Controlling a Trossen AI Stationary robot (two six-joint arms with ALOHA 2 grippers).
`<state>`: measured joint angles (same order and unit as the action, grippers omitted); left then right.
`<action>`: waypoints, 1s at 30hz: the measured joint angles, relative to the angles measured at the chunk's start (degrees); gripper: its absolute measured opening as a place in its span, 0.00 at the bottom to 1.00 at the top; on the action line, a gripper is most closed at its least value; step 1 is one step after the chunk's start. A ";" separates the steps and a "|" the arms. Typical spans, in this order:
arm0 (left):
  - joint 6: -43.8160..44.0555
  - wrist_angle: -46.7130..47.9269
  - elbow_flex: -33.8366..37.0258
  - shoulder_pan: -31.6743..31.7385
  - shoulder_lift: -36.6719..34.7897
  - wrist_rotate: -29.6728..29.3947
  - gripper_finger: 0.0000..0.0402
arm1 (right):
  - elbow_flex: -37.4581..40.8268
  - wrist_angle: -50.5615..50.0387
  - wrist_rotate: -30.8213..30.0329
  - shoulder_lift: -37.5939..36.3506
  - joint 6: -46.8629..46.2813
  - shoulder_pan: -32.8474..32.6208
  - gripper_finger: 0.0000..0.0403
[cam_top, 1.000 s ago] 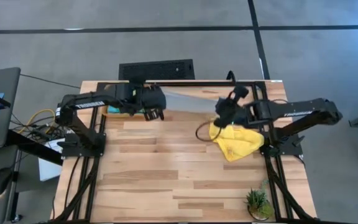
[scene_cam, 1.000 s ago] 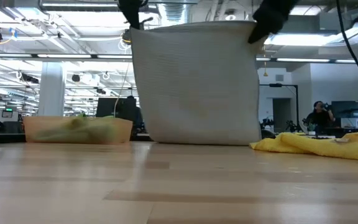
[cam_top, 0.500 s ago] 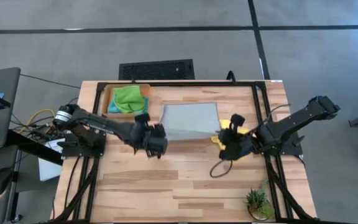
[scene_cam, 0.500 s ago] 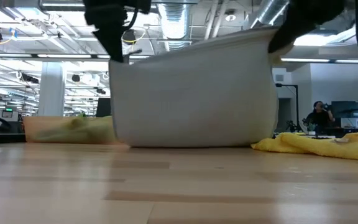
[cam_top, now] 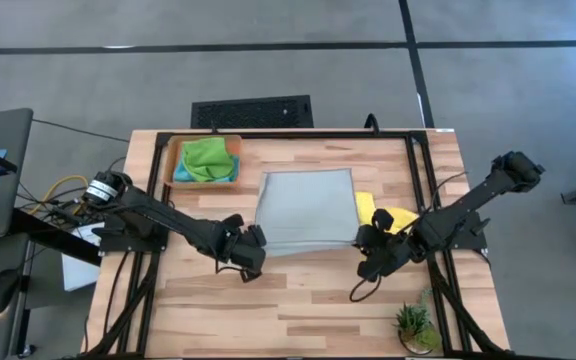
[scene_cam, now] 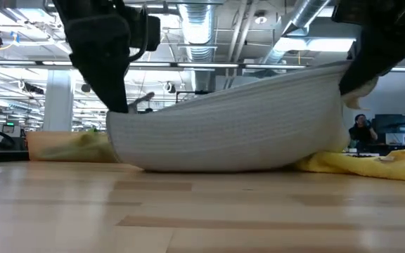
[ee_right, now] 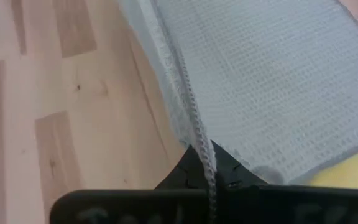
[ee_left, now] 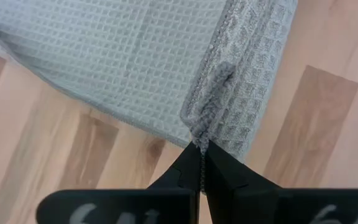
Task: Fold microfiber towels
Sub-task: Fold the gray microfiber cloth
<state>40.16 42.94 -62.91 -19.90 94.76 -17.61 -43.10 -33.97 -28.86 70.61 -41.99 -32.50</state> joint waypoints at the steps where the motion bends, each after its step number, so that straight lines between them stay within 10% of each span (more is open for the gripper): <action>1: -0.45 -0.52 0.48 0.00 0.00 -0.63 0.00 | -0.01 0.19 -0.31 0.00 0.11 0.38 0.01; 18: -14.59 -3.78 0.93 19.46 0.00 -13.32 0.00 | 1.30 -1.91 -7.13 -0.02 9.10 25.08 0.02; 30: -23.35 -10.99 0.94 31.87 0.00 -5.89 0.00 | 3.66 5.69 -4.12 -0.02 23.98 39.80 0.02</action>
<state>16.81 31.95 -61.98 11.97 94.76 -23.51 -39.44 -28.28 -32.97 70.59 -18.01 7.31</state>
